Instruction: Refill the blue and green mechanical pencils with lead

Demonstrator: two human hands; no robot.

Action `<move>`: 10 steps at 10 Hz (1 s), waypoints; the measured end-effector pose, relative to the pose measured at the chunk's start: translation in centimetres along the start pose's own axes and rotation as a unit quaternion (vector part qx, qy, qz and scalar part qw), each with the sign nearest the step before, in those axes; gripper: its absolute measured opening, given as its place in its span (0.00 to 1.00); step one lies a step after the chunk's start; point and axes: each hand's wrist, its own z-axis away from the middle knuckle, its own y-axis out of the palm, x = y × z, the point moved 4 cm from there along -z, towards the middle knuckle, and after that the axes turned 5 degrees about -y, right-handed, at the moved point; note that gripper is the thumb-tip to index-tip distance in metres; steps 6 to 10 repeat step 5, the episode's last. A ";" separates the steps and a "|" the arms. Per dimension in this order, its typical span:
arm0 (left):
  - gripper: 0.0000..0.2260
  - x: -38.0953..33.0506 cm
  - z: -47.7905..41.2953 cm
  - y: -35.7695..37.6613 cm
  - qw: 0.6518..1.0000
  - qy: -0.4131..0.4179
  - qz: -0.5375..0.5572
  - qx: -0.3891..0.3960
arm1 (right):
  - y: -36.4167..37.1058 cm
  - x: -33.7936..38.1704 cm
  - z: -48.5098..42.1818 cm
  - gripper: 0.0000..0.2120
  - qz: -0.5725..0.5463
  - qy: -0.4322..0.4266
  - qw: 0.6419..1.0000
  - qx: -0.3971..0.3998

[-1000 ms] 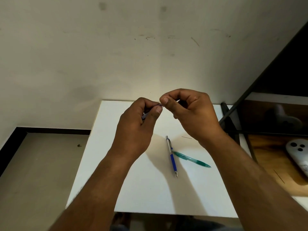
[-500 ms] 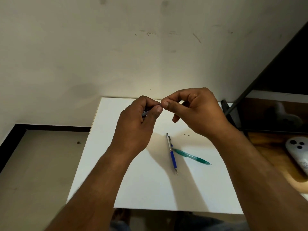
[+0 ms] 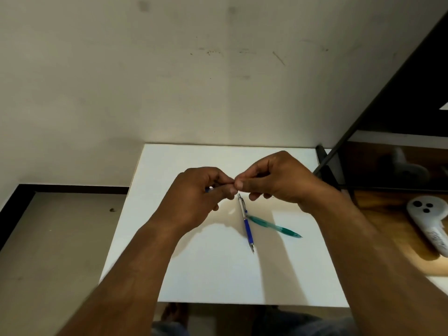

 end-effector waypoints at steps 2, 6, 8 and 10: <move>0.09 4.3 0.1 2.6 0.947 -0.119 -0.299 0.006 | 2.6 -3.2 -1.4 0.09 0.223 0.066 0.973 0.009; 0.29 6.4 1.6 3.8 0.911 -0.139 -0.389 0.003 | 1.7 -1.7 1.2 0.17 0.305 0.038 0.945 -0.109; 0.29 6.4 1.6 3.8 0.911 -0.139 -0.389 0.003 | 1.7 -1.7 1.2 0.17 0.305 0.038 0.945 -0.109; 0.29 6.4 1.6 3.8 0.911 -0.139 -0.389 0.003 | 1.7 -1.7 1.2 0.17 0.305 0.038 0.945 -0.109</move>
